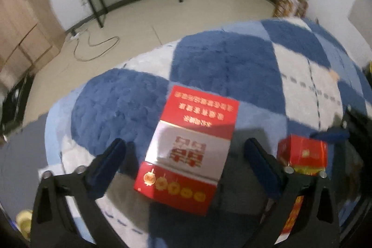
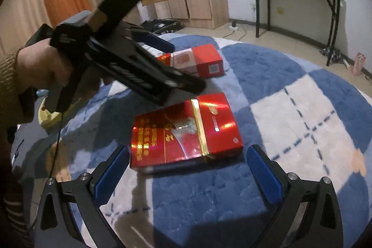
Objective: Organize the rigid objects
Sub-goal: 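Grasp the red box with the left tool while the right tool grasps a red pack, then carry the red box and red pack over the yellow tray and release both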
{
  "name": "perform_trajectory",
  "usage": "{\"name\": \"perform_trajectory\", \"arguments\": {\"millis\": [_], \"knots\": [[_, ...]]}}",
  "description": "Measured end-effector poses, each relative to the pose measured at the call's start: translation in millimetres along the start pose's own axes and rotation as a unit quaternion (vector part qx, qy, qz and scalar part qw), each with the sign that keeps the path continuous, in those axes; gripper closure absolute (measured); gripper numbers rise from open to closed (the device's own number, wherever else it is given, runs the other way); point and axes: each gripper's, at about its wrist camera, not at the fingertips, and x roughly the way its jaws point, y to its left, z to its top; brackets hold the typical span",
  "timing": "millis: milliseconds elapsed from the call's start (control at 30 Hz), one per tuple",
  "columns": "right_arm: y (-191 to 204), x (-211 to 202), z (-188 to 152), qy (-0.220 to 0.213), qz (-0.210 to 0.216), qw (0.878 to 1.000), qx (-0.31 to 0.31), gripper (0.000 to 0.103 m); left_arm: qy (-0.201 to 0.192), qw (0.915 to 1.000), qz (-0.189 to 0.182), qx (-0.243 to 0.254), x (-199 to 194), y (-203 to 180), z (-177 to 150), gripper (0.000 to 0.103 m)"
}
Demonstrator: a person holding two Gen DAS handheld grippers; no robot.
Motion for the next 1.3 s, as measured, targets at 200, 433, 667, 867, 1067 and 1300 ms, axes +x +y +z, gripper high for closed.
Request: {"name": "perform_trajectory", "arguments": {"millis": [200,433,667,867,1067,1300], "knots": [[11,24,7,0.015,-0.041,0.999,-0.011,0.006,-0.012,0.9987,0.012,-0.048,-6,-8,-9,0.041],[33,4,4,-0.019,-0.065,0.998,-0.012,0.012,-0.052,0.9951,0.014,-0.083,-77,-3,-31,0.045],[57,-49,-4,-0.041,-0.061,0.997,0.000,0.011,-0.098,0.9870,0.005,-0.127,-212,1,-69,0.045],[98,-116,5,-0.070,-0.057,0.995,-0.036,0.011,-0.147,0.9751,0.038,-0.162,-304,20,-140,0.045],[145,-154,23,-0.107,-0.014,0.993,-0.049,0.011,-0.139,0.9538,0.092,-0.250,-338,87,-219,0.045],[208,-103,48,-0.093,0.052,0.992,-0.070,0.011,-0.086,0.9405,0.132,-0.301,-297,151,-253,0.045]]}}
